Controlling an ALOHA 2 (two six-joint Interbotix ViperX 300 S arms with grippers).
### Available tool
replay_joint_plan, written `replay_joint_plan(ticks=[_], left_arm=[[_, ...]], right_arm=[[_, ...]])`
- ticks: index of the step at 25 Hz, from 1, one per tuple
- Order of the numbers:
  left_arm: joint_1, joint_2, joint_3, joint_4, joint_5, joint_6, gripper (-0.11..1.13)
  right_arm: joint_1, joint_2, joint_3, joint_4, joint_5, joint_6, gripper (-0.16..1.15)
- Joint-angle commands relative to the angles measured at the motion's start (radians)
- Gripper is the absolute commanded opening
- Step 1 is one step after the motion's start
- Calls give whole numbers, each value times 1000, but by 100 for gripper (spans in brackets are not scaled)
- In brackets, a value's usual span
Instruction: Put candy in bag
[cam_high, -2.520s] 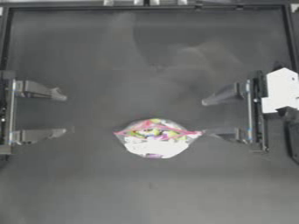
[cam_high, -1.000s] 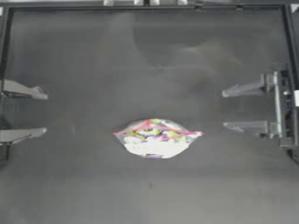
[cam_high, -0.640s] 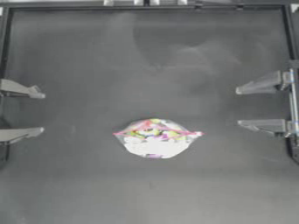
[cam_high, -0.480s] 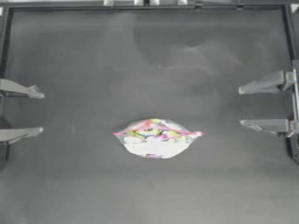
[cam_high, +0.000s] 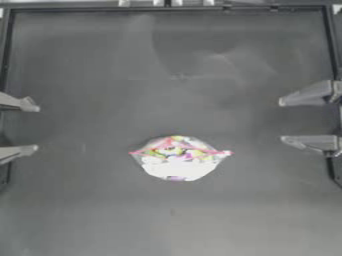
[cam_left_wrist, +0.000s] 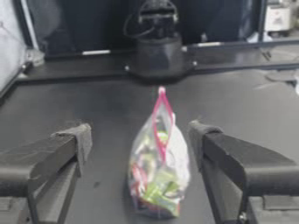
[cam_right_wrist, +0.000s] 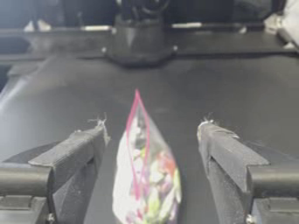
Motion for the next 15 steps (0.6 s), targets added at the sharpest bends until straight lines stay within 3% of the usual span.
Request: replay_joint_plan(ticks=[1, 15], left_arm=[[15, -12, -6, -17, 21, -3, 98], [28, -123, 14, -25, 29, -5, 98]], right_arm=[[0, -18, -3, 11, -6, 2, 94], [0, -71, 8, 12, -8, 2, 94]])
